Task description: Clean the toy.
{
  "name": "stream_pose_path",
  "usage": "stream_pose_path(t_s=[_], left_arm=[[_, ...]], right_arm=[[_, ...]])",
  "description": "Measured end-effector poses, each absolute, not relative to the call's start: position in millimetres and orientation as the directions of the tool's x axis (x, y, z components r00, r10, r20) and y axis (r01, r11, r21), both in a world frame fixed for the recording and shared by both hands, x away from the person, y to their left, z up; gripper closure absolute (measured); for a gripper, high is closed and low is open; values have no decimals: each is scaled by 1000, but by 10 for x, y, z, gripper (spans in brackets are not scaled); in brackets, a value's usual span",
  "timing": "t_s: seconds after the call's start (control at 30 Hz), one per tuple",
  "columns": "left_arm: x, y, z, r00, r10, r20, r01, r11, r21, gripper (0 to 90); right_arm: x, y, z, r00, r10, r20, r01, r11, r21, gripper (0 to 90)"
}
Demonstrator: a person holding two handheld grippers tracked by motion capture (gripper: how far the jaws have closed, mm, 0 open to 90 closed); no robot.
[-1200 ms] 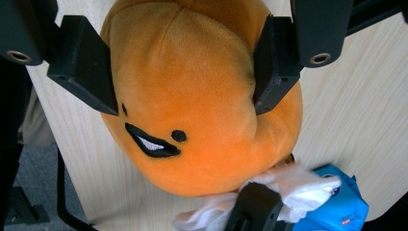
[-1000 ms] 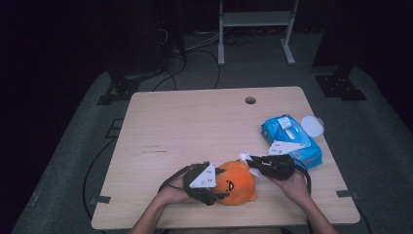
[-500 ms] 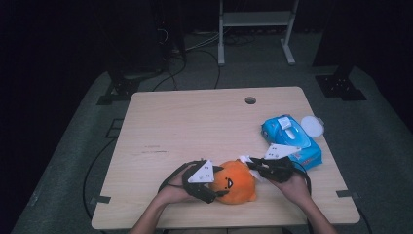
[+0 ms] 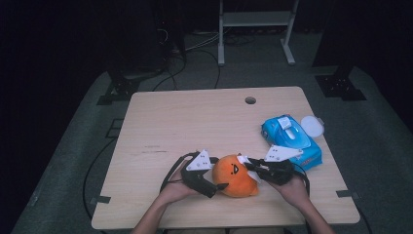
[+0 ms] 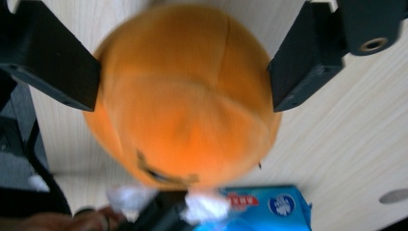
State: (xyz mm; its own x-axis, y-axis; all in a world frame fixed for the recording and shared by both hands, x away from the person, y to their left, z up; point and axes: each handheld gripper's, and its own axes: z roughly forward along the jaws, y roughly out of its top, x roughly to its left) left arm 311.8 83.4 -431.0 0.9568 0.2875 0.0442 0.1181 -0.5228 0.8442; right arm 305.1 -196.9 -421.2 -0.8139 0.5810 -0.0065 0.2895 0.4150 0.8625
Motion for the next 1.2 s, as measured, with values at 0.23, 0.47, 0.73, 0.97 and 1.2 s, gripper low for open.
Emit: stream_pose_path(t_s=[0.23,0.47,0.73,0.97,1.2], left_arm=[[3097,787,-4314,947,313,80,102,-526,844,292],[3137,827,-4337,937,350,25,160,-491,856,311],[3086,705,-4308,922,382,64,148,-501,853,304],[3117,773,-4345,924,382,29,171,-478,861,309],[3080,698,-4322,916,397,66,155,-499,853,307]], right_arm=[[2893,-1814,-4095,-842,538,-34,221,401,889,788],[2915,-1862,-4078,-845,530,-75,206,451,868,789],[2791,-1692,-4026,-893,448,-29,180,415,892,789],[2863,-1839,-4064,-865,498,-52,202,441,874,791],[2770,-1729,-4077,-889,456,-40,189,444,876,791]])
